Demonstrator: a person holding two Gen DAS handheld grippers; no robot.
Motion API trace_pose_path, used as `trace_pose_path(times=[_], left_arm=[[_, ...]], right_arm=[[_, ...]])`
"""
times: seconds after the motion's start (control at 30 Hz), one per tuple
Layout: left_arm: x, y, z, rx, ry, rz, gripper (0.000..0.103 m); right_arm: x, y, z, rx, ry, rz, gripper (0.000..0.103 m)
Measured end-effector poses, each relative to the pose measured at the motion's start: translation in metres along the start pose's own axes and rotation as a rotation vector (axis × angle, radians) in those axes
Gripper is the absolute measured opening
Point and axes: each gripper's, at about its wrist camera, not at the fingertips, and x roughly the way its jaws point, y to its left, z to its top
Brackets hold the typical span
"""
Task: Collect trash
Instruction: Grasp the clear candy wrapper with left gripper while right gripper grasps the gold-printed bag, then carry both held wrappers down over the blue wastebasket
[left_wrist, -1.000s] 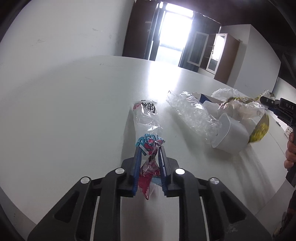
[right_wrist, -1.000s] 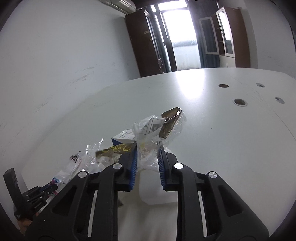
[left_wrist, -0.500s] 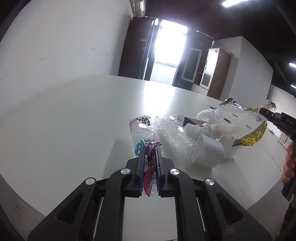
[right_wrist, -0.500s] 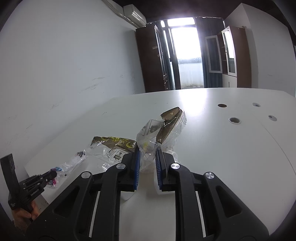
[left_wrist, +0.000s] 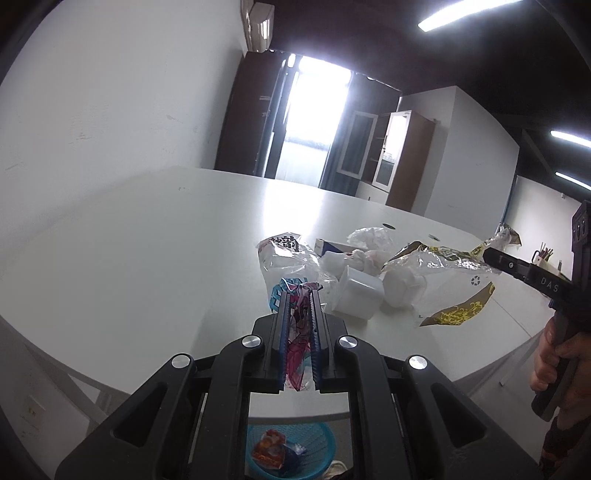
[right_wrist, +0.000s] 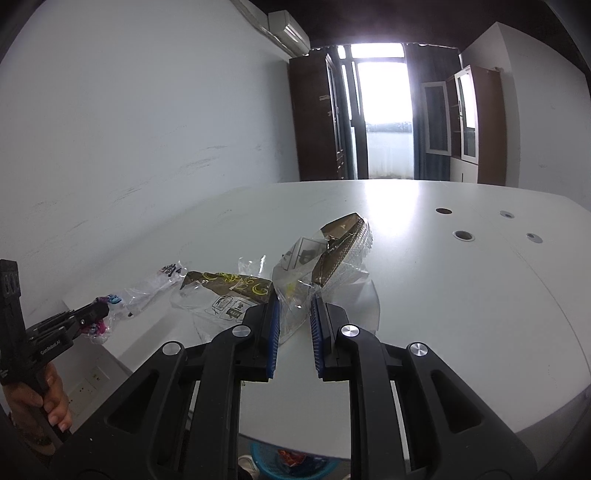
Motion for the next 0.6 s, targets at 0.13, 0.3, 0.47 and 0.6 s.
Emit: trace_pose_path(times=[0.13, 0.3, 0.47, 0.6], left_arm=[[-0.013, -0.004, -0.010, 0.014, 0.021, -0.019, 0.009], [-0.030, -0.007, -0.023, 0.047, 0.027, -0.015, 0.008], [-0.032, -0.014, -0.035, 0.046, 0.082, -0.095, 0.008], [-0.029, -0.010, -0.054, 0.034, 0.135, -0.144, 0.008]], right_arm=[[-0.014, 0.007, -0.023, 0.001, 0.021, 0.012, 0.014], [-0.032, 0.011, -0.046, 0.003, 0.032, 0.029, 0.014], [-0.042, 0.017, -0.068, 0.019, 0.066, 0.078, 0.014], [-0.047, 0.024, -0.087, 0.010, 0.090, 0.106, 0.014]])
